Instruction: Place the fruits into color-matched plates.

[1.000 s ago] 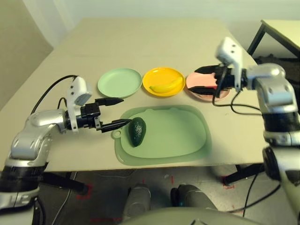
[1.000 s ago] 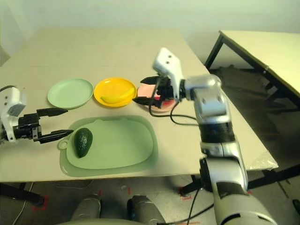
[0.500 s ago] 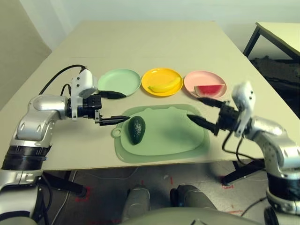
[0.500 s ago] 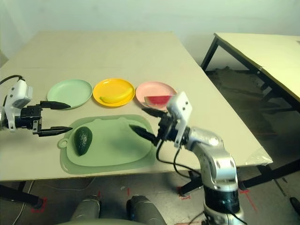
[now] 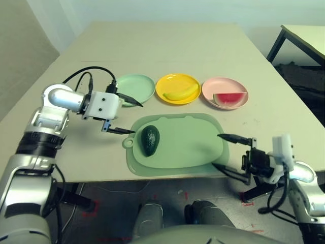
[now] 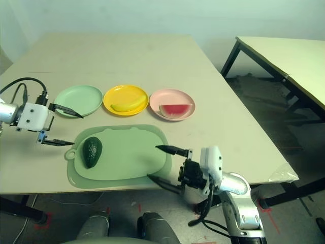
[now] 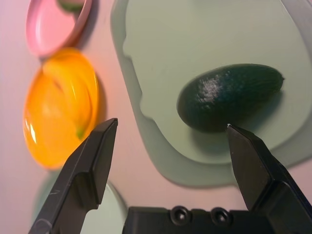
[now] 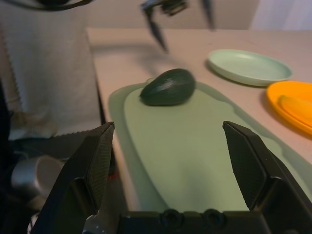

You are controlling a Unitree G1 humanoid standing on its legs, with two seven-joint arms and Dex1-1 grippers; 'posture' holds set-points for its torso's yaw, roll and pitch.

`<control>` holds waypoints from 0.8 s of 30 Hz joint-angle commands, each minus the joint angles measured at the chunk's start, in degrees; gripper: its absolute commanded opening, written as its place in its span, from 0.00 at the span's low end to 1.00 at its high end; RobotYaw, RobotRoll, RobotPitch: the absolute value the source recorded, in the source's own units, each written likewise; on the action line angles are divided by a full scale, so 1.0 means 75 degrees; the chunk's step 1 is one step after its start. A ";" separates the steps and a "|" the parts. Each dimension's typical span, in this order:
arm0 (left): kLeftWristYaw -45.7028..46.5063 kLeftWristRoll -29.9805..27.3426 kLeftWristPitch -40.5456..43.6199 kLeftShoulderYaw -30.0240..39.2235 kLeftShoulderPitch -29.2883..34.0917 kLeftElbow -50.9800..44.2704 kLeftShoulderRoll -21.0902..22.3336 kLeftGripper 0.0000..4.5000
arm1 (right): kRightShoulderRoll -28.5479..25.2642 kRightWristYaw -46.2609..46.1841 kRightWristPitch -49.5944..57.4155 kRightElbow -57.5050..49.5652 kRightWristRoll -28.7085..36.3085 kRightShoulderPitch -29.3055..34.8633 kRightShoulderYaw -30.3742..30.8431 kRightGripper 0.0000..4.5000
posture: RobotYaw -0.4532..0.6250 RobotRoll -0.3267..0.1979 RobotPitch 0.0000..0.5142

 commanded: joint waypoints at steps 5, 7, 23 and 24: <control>-0.0258 0.0241 -0.1994 -0.1651 -0.0843 0.1002 -0.0107 1.00 | -0.0145 -0.0151 -0.0239 0.0188 0.0141 -0.0129 0.0192 0.99 | 0.45 0.62 0.09; -0.0258 0.0231 -0.2340 -0.2148 -0.1026 0.1152 -0.0038 1.00 | -0.0160 -0.0208 -0.0216 0.0205 0.0157 -0.0179 0.0223 0.99 | 0.44 0.62 0.09; -0.0258 0.0307 -0.3075 -0.3389 -0.1509 0.2134 -0.0442 1.00 | -0.0157 -0.0774 0.0020 0.0255 0.0060 -0.0378 0.0692 0.99 | 0.42 0.62 0.10; -0.0258 0.0310 -0.3041 -0.3365 -0.1491 0.2154 -0.0484 1.00 | -0.0182 -0.0765 -0.0002 0.0236 0.0050 -0.0374 0.0749 0.99 | 0.42 0.62 0.10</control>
